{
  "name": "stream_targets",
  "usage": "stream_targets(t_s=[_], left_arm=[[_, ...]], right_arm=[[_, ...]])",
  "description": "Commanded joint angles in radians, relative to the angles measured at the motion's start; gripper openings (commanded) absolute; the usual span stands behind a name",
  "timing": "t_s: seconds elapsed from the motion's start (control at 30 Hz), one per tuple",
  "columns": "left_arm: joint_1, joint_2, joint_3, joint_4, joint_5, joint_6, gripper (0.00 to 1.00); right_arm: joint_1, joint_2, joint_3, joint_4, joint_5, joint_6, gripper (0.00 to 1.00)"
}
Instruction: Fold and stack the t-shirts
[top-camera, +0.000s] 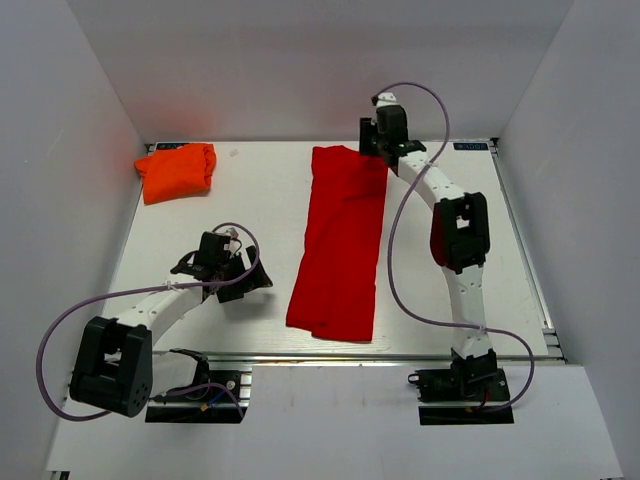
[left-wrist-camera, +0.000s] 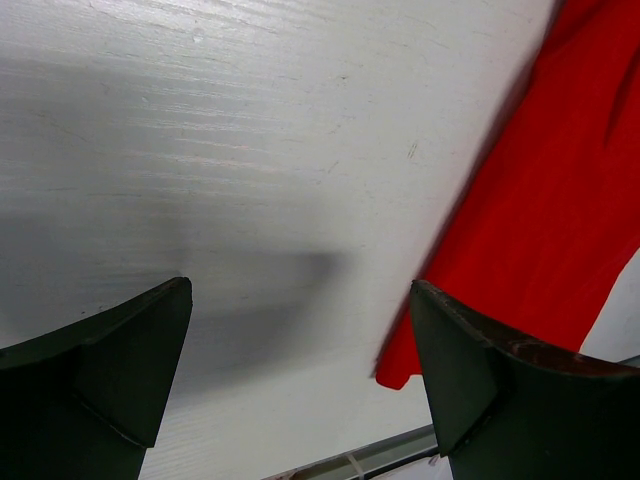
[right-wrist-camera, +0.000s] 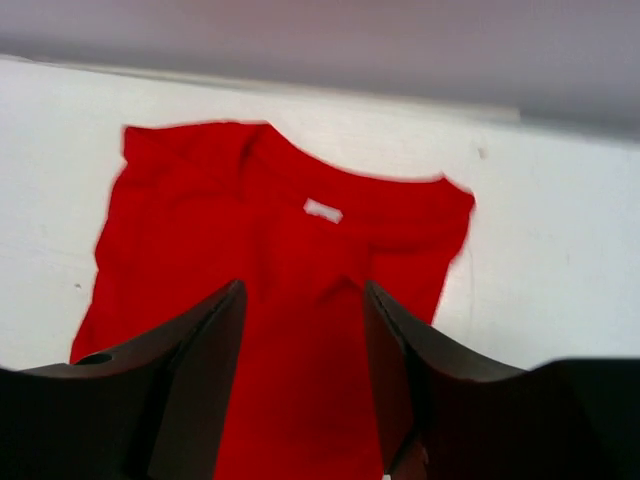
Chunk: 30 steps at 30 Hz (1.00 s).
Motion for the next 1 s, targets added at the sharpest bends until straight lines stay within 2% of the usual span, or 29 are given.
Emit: stream_targets(t_s=[0.0,0.07,0.2,0.43,0.57,0.67,0.77,0.9,0.93,0.97], left_arm=[[-0.003,0.0,0.012,0.008,0.016,0.008,1.0],[-0.003,0.011,0.021,0.008,0.016,0.008,1.0],[-0.003,0.022,0.021,0.008,0.016,0.017,1.0],[-0.003,0.074,0.039,0.027,0.025,0.017,1.0],[-0.003,0.097,0.048,0.036,0.025,0.017,1.0],[-0.003,0.108,0.048,0.036,0.025,0.017,1.0],[-0.003,0.108,0.048,0.036,0.025,0.017,1.0],[-0.003,0.119,0.067,0.036,0.025,0.017,1.0],[-0.003,0.119,0.067,0.036,0.025,0.017,1.0],[-0.003,0.119,0.067,0.036,0.025,0.017,1.0]], right_arm=[[0.042,0.071,0.072,0.042,0.063,-0.144,0.56],[0.051,0.109,0.085,0.074,0.087,-0.26,0.58],[0.058,0.181,0.148,0.079,0.134,-0.374,0.6],[0.039,0.21,0.156,0.102,0.242,-0.406,0.6],[0.03,0.207,0.118,0.164,0.33,-0.386,0.6],[0.019,0.2,0.112,0.203,0.365,-0.348,0.65],[-0.008,0.186,0.099,0.201,0.292,-0.298,0.7],[-0.025,0.194,0.099,0.198,0.262,-0.265,0.71],[-0.037,0.195,0.108,0.189,0.258,-0.256,0.73],[-0.041,0.187,0.115,0.183,0.25,-0.241,0.8]])
